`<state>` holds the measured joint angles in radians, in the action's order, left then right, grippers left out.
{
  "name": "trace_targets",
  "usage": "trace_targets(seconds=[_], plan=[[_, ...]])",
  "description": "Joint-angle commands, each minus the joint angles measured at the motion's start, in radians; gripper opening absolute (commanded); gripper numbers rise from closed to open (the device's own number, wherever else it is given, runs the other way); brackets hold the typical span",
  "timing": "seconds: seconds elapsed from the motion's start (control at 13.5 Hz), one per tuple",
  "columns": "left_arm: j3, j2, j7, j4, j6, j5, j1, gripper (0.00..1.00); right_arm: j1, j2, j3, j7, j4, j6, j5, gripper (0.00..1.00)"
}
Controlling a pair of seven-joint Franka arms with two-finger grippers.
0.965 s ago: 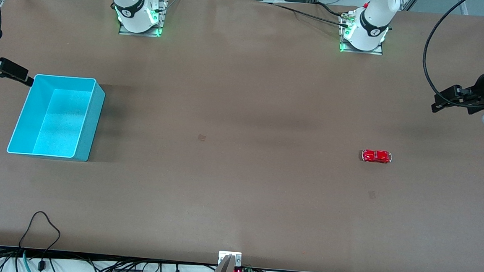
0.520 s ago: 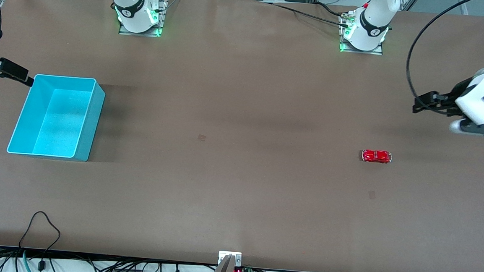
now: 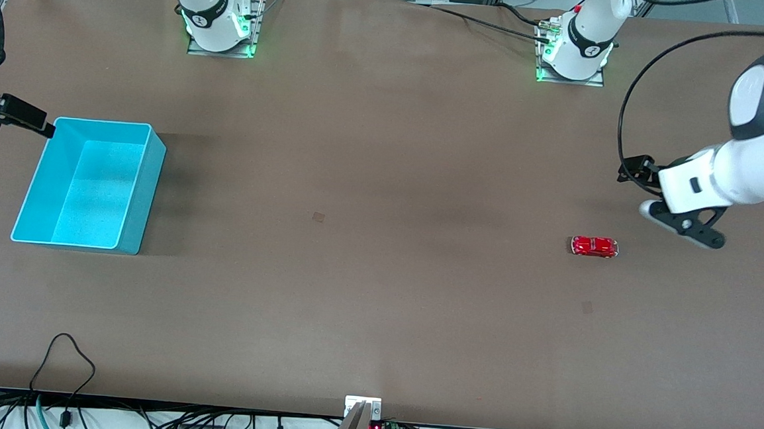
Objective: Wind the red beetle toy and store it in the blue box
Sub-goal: 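Move the left gripper over the red car while the right gripper hovers by the box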
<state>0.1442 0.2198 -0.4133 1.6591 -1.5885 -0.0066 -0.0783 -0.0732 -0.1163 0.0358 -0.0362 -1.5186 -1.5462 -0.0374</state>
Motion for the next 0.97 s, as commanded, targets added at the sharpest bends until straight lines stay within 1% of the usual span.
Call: trace_targets(seconds=[0.0, 0.07, 0.15, 0.37, 0.45, 0.52, 0.67, 0.74, 0.89], plan=[[0.000, 0.004, -0.199, 0.070, -0.065, 0.089, 0.014, 1.00, 0.001, -0.022, -0.002, -0.001, 0.018, 0.012, -0.016, 1.00], [0.000, 0.025, -0.276, 0.073, -0.083, 0.109, 0.012, 1.00, 0.003, -0.026, -0.002, -0.001, 0.018, 0.015, -0.015, 1.00], [0.000, 0.027, -0.359, 0.100, -0.129, 0.109, 0.006, 1.00, 0.006, -0.037, -0.005, -0.005, 0.017, 0.014, -0.015, 1.00], [0.000, 0.015, -0.579, 0.229, -0.286, 0.111, -0.005, 1.00, 0.013, -0.068, -0.008, -0.008, 0.017, 0.030, -0.012, 1.00], [0.000, 0.015, -0.625, 0.267, -0.329, 0.116, -0.005, 1.00, 0.013, -0.074, -0.008, -0.008, 0.017, 0.038, -0.013, 1.00], [-0.002, 0.007, -0.674, 0.321, -0.400, 0.134, -0.005, 1.00, 0.012, -0.082, -0.008, -0.007, 0.017, 0.043, -0.015, 1.00], [0.001, -0.007, -0.735, 0.407, -0.537, 0.218, 0.002, 1.00, 0.015, -0.094, -0.008, -0.004, 0.017, 0.057, -0.015, 1.00], [0.005, -0.004, -0.766, 0.436, -0.559, 0.229, 0.002, 1.00, 0.019, -0.100, -0.008, -0.004, 0.017, 0.060, -0.013, 1.00], [0.005, 0.006, -0.812, 0.462, -0.593, 0.232, 0.002, 1.00, 0.020, -0.100, -0.008, -0.007, 0.015, 0.061, -0.013, 1.00]])
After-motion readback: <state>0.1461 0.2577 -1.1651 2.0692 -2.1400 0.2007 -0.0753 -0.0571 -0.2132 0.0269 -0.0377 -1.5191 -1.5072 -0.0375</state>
